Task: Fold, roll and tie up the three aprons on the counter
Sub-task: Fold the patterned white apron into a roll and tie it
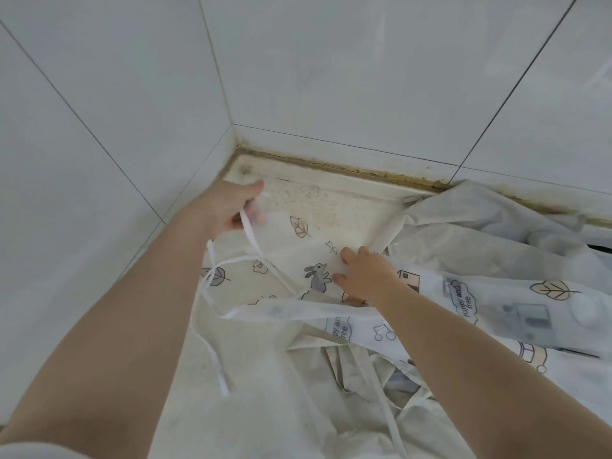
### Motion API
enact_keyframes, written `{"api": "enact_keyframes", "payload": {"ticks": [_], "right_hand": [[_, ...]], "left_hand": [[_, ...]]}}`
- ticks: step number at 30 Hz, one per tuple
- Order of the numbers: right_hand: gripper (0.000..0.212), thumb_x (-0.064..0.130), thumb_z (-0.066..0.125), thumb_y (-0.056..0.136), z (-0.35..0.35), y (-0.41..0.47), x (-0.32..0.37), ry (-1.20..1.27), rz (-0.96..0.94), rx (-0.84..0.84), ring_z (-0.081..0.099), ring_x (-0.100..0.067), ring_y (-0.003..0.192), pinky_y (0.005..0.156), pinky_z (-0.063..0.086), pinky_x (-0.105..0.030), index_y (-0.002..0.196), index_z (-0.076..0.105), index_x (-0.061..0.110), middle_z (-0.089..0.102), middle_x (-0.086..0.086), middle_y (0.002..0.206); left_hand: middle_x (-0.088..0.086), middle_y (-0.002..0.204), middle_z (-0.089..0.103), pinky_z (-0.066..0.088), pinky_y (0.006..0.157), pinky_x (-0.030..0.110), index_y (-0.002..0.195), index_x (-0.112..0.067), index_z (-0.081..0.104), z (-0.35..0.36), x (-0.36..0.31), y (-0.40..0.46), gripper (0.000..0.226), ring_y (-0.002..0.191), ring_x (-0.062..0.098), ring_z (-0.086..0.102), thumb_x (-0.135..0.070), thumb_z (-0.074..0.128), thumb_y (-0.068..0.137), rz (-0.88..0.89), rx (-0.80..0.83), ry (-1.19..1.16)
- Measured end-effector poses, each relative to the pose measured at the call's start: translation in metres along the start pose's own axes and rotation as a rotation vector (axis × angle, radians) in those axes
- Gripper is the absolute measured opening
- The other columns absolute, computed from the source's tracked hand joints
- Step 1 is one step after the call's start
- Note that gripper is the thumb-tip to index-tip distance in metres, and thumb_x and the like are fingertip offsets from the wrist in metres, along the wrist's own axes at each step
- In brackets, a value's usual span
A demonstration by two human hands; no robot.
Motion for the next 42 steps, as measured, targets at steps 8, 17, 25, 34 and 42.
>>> {"api": "enact_keyframes", "payload": {"ticks": [8,17,25,34,42], "right_hand": [[0.045,0.047,0.032,0.096,0.004,0.002,-0.002,-0.071,-0.002,0.045,0.048,-0.032,0.111,0.078,0.041,-0.038,0.129,0.035,0.016,0.042,-0.009,0.121],[0.048,0.050,0.033,0.096,0.007,0.001,-0.001,-0.121,0.056,0.021,0.052,-0.032,0.109,0.071,0.040,-0.035,0.128,0.031,0.014,0.038,-0.010,0.125],[0.052,0.052,0.034,0.095,0.006,0.000,-0.003,-0.094,0.075,0.014,0.051,-0.032,0.112,0.075,0.043,-0.036,0.131,0.029,0.015,0.036,-0.010,0.130],[0.052,0.052,0.035,0.095,0.009,0.001,-0.003,-0.082,0.086,-0.027,0.049,-0.031,0.113,0.077,0.040,-0.036,0.131,0.030,0.015,0.037,-0.009,0.128],[0.034,0.028,0.035,0.098,0.009,0.000,-0.015,0.075,0.007,0.042,0.043,-0.023,0.106,0.086,0.040,-0.035,0.129,0.044,0.018,0.041,-0.005,0.133]], "left_hand": [[0.002,0.116,0.064,0.050,0.091,0.028,0.107,-0.015,0.061,0.006,0.033,0.003,0.034,0.106,0.014,0.062,-0.044,0.046,0.095,0.156,-0.333,-0.855],[0.006,0.072,0.060,0.055,0.062,0.028,0.082,-0.006,0.051,-0.011,0.070,0.010,0.025,0.059,0.015,0.064,-0.026,0.052,0.096,0.075,-0.649,-0.891],[0.018,0.143,0.040,0.040,0.099,0.036,0.137,-0.002,0.039,-0.018,0.100,0.017,0.039,0.130,0.031,0.042,-0.016,0.034,0.101,-0.289,-0.620,-0.735],[0.018,0.148,0.026,0.008,0.111,0.050,0.135,-0.016,0.036,0.026,0.024,-0.020,0.050,0.138,0.033,0.017,-0.037,0.039,0.090,0.803,-0.641,0.963],[0.016,0.156,0.003,0.012,0.115,0.045,0.145,-0.006,0.021,0.048,0.091,0.010,0.059,0.142,0.037,0.006,-0.042,0.024,0.099,0.094,-0.067,1.123]]}}
Point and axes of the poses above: each hand's wrist, its own y-axis towards the middle knuckle, its own z-axis out of the palm, x = y × z, the point moved 7 cm from there along y, towards the middle knuckle
